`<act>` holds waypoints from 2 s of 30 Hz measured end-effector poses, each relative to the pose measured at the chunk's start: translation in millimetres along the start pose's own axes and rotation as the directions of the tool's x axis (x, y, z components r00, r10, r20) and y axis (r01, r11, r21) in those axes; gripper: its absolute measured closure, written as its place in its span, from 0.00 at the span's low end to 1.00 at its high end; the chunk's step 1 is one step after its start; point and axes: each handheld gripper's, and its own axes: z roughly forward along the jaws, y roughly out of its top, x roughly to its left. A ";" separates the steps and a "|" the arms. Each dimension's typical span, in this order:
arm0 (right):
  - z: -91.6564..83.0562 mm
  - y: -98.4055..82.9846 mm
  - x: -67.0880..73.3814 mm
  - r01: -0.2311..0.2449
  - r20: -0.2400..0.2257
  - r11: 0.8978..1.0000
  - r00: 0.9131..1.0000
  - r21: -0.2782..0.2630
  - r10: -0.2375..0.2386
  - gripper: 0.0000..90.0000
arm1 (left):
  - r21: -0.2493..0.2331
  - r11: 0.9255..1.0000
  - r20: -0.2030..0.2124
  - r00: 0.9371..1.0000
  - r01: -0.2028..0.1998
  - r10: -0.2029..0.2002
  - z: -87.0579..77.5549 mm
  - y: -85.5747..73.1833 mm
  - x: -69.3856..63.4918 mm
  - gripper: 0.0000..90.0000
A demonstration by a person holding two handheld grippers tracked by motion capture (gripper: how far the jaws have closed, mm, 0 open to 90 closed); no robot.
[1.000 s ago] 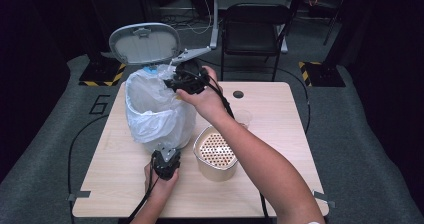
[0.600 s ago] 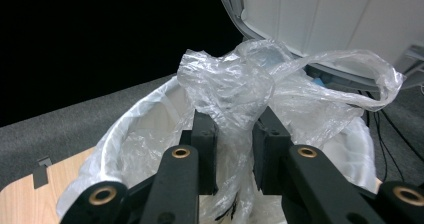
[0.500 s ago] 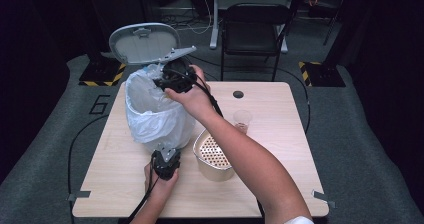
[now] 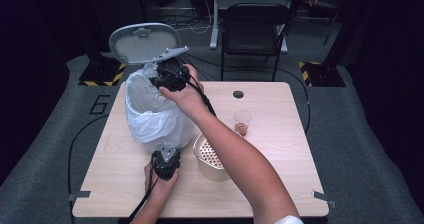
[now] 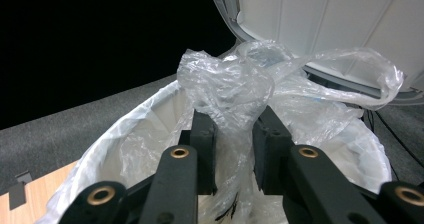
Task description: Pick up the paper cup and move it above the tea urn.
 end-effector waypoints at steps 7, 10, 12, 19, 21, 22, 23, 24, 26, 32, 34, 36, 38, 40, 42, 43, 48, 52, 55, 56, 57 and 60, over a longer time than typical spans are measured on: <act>6.2 4.0 1.3 -0.034 0.048 0.999 0.998 -0.041 0.036 0.47 | 0.002 1.000 0.010 1.000 0.005 -0.005 0.2 -0.2 -0.2 0.78; 4.0 4.4 0.6 -0.036 0.042 0.998 0.998 -0.046 0.038 0.45 | 0.002 1.000 0.010 1.000 0.008 -0.008 0.2 -0.2 -0.5 0.78; 2.7 4.2 -0.3 -0.033 0.045 0.999 0.998 -0.039 0.035 0.43 | 0.001 1.000 0.009 1.000 0.007 -0.007 0.2 -0.2 -0.5 0.78; 3.9 1.0 -2.0 -0.025 0.066 0.999 0.998 0.024 0.024 0.37 | 0.002 1.000 0.009 1.000 0.005 -0.005 0.1 -0.2 -0.5 0.78; 4.3 -0.1 -1.9 -0.021 0.062 0.999 0.998 0.047 0.018 0.36 | 0.002 1.000 0.009 1.000 0.005 -0.005 0.1 -0.2 -0.5 0.78; 4.0 0.0 -0.6 -0.029 0.065 0.998 0.998 0.059 0.025 0.37 | 0.002 1.000 0.009 1.000 0.005 -0.005 0.1 -0.2 -0.5 0.78; 3.0 -0.5 -0.1 -0.017 0.073 0.998 0.997 0.055 0.013 0.38 | 0.002 1.000 0.009 1.000 0.006 -0.006 0.1 -0.2 -0.5 0.78; 3.0 -0.5 -0.1 -0.017 0.073 0.998 0.997 0.055 0.013 0.38 | 0.002 1.000 0.009 1.000 0.006 -0.006 0.1 -0.2 -0.5 0.78; 1.4 0.1 0.3 -0.026 0.066 0.999 0.998 0.045 0.023 0.39 | 0.000 1.000 0.008 1.000 0.007 -0.007 0.3 -0.3 -0.8 0.78; -6.4 -0.3 -0.3 -0.027 0.070 0.999 0.997 0.043 0.024 0.40 | 0.001 1.000 0.008 1.000 0.006 -0.006 0.2 -0.3 -0.7 0.78; -11.5 -2.3 -3.7 -0.019 0.080 0.999 0.997 0.044 0.016 0.39 | 0.004 1.000 0.008 1.000 0.003 -0.003 0.0 -0.2 -0.5 0.78; -17.3 -5.1 -8.2 -0.018 0.094 0.999 0.995 0.047 0.014 0.40 | 0.004 1.000 0.001 1.000 -0.007 0.007 -0.3 0.0 0.1 0.78; -23.4 -7.9 -13.7 -0.016 0.102 0.999 0.995 0.040 0.012 0.40 | 0.003 1.000 0.008 1.000 0.006 -0.006 0.1 -0.2 -0.8 0.78; -31.7 -11.9 -20.2 -0.024 0.110 0.999 0.994 0.036 0.020 0.39 | -0.002 1.000 -0.003 1.000 -0.007 0.007 0.1 -0.2 -0.2 0.78; -39.4 -16.6 -26.2 -0.031 0.127 0.999 0.991 0.031 0.027 0.38 | 0.004 1.000 -0.001 1.000 -0.009 0.009 -0.2 -0.1 -0.1 0.78; -42.0 -18.5 -29.4 -0.024 0.133 0.999 0.991 0.023 0.021 0.37 | 0.001 1.000 -0.001 1.000 -0.008 0.008 0.0 -0.1 -0.1 0.78; -61.4 -32.4 -44.8 -0.044 0.165 0.999 0.985 0.018 0.041 0.37 | -0.002 1.000 0.006 1.000 0.005 -0.005 0.3 -0.4 -1.0 0.78; -73.8 -47.0 -56.9 -0.051 0.181 0.998 0.982 0.027 0.045 0.38 | 0.003 1.000 -0.001 1.000 -0.009 0.009 -0.2 -0.1 -0.1 0.78; -80.9 -63.5 -68.7 -0.053 0.196 0.998 0.980 0.025 0.047 0.42 | -0.009 1.000 -0.007 1.000 -0.006 0.006 0.5 -0.6 -0.7 0.78; -80.9 -63.5 -68.7 -0.053 0.196 0.998 0.980 0.025 0.047 0.42 | -0.008 1.000 -0.007 1.000 -0.008 0.008 0.4 -0.7 -0.6 0.78; -82.4 -66.7 -70.0 -0.063 0.199 0.998 0.978 0.027 0.057 0.44 | -0.009 1.000 -0.007 1.000 -0.003 0.003 0.5 -0.6 -0.8 0.78; -85.9 -78.4 -75.4 -0.076 0.198 0.997 0.978 0.025 0.070 0.49 | -0.014 1.000 -0.005 1.000 0.006 -0.006 1.0 -1.0 -1.5 0.78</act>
